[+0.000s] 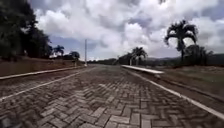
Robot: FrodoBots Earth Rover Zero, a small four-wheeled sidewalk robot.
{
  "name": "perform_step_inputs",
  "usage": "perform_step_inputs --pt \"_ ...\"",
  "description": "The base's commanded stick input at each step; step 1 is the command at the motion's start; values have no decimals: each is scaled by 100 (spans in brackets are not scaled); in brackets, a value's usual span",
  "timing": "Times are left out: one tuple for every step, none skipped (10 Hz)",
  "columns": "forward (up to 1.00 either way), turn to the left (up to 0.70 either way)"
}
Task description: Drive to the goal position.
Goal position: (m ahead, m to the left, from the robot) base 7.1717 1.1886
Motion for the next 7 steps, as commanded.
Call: perform_step_inputs --pt "100 0" --pt "100 0" --pt "100 0" --pt "100 0" --pt "100 0" --pt "100 0" --pt "100 0"
